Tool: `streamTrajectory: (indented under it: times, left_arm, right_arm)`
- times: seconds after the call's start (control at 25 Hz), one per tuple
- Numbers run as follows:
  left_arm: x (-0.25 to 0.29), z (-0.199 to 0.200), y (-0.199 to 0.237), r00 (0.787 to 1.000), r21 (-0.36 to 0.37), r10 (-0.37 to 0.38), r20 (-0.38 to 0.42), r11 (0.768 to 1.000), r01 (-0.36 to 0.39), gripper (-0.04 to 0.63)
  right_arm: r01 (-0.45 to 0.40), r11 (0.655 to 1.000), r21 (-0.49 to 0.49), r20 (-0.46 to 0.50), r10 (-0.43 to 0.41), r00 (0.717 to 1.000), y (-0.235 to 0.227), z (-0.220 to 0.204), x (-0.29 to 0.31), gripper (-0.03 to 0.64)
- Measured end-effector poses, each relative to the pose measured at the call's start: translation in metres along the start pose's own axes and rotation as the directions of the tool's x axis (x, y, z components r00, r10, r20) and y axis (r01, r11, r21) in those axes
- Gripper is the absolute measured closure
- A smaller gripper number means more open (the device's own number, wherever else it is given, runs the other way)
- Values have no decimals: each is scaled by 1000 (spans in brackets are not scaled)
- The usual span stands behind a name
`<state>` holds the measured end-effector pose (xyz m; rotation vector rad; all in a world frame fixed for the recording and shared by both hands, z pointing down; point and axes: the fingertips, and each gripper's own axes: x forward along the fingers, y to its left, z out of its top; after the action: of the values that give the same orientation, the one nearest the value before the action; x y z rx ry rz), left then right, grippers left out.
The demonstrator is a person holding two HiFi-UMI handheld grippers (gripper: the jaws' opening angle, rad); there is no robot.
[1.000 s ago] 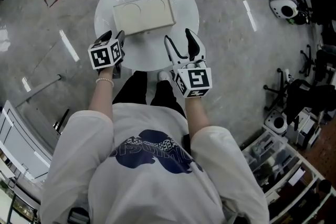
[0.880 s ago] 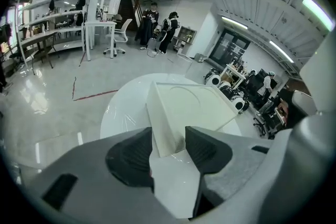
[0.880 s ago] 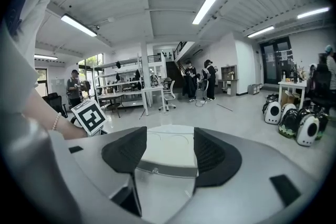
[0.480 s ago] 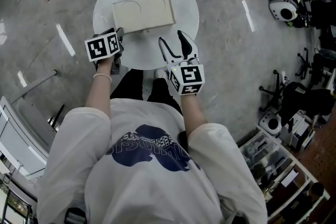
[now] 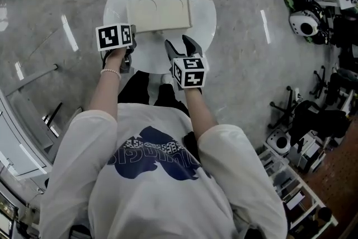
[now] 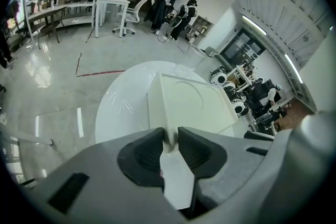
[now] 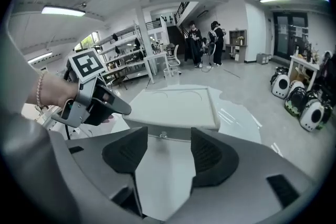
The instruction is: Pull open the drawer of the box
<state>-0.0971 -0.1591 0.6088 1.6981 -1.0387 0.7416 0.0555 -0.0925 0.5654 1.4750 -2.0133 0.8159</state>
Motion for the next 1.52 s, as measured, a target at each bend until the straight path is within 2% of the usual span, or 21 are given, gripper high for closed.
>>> streamTrajectory:
  times: [0.28, 0.52, 0.76, 1.0, 1.24, 1.52]
  left_arm:
    - [-1, -1, 2, 1000, -21, 8, 3, 1000, -8, 497]
    - [-1, 0, 2, 1000, -34, 9, 8, 999, -9, 497]
    - [-2, 1, 3, 1000, -45, 14, 17, 999, -13, 497]
    - [-4, 1, 3, 1000, -50, 19, 18, 999, -18, 497]
    - [-4, 1, 5, 1000, -59, 17, 23, 998, -16, 497]
    - [-3, 2, 4, 1000, -60, 16, 23, 998, -15, 497]
  right_arm:
    - [-30, 999, 37, -144, 35, 989, 14, -28, 45, 380]
    - [-55, 992, 115, -263, 84, 961, 20, -44, 76, 414]
    - [-84, 989, 126, -345, 123, 931, 21, -48, 92, 435]
    - [-116, 978, 171, -414, 178, 893, 26, -52, 98, 445]
    - [-133, 965, 227, -492, 231, 839, 26, -54, 104, 470]
    - [-127, 931, 342, -535, 304, 789, 20, -50, 107, 493]
